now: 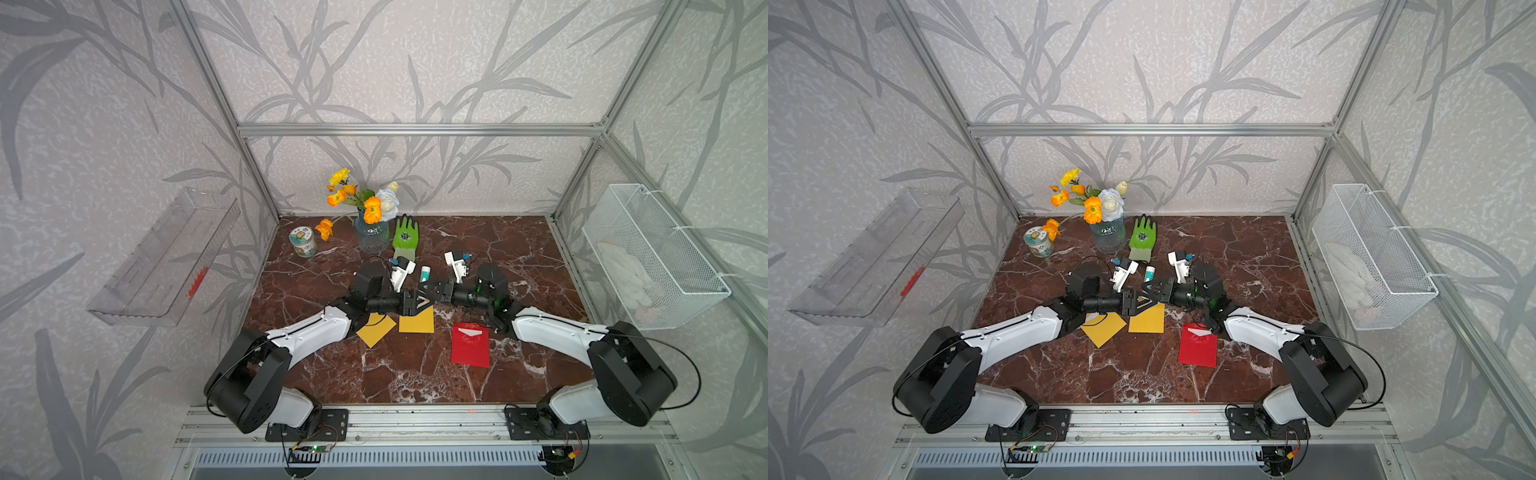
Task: Seal the envelope with a glue stick
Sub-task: Pick up the glue stick from the center of the board.
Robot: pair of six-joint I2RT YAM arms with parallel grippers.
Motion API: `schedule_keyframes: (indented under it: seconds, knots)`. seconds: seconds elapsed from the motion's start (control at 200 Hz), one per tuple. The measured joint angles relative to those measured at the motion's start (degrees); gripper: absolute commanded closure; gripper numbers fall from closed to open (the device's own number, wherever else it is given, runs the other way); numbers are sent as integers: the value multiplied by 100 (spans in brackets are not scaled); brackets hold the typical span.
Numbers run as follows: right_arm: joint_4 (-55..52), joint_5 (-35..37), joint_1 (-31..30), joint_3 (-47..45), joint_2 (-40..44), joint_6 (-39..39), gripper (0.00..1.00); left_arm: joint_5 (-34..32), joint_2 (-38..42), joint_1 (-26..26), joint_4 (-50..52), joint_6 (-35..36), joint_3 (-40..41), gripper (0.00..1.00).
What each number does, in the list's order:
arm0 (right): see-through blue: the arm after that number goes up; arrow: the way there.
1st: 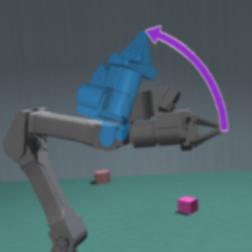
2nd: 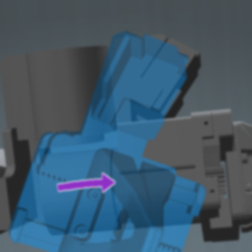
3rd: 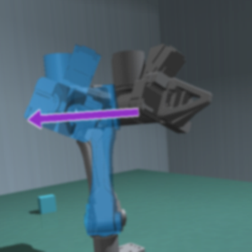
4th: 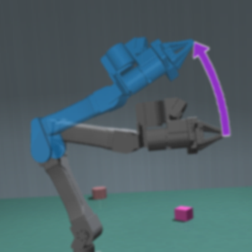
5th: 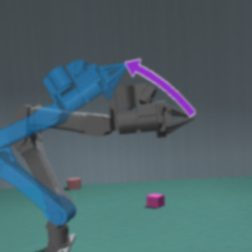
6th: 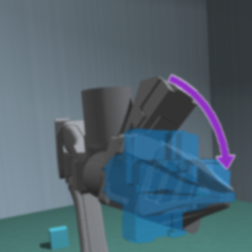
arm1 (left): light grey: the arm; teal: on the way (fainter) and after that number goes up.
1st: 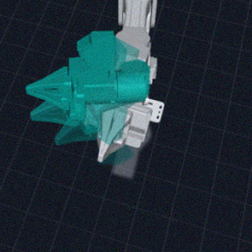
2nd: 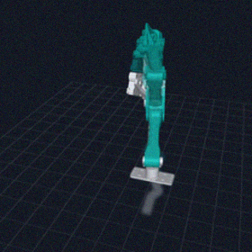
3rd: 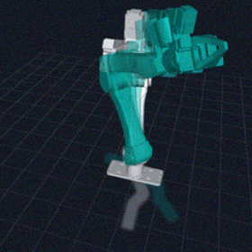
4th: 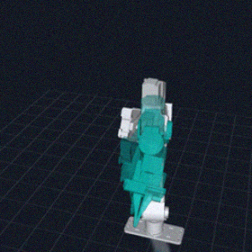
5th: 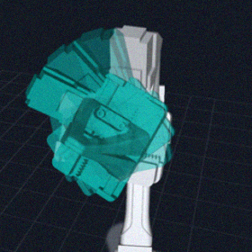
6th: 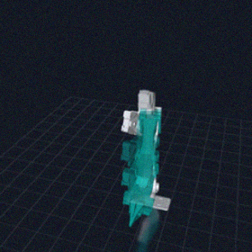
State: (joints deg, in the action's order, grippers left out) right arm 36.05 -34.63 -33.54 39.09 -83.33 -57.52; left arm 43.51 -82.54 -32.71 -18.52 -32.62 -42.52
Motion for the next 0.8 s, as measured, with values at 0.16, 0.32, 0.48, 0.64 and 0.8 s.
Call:
schedule_keyframes:
  seconds: [0.16,0.32,0.48,0.64,0.8]
  knots:
    - [85,7,22,-149,42,-39,94,-44,-76,-57,35,15,-44,66]
    - [15,63,24,-221,131,11,93,-50,-70,-105,61,46,-76,76]
    - [-20,118,24,-223,184,61,71,-50,-70,-105,74,2,-105,88]
    - [-146,181,17,-251,254,94,31,-122,-70,-103,120,15,-105,96]
    - [-365,291,33,-260,470,299,24,-136,-70,-101,131,57,-105,99]
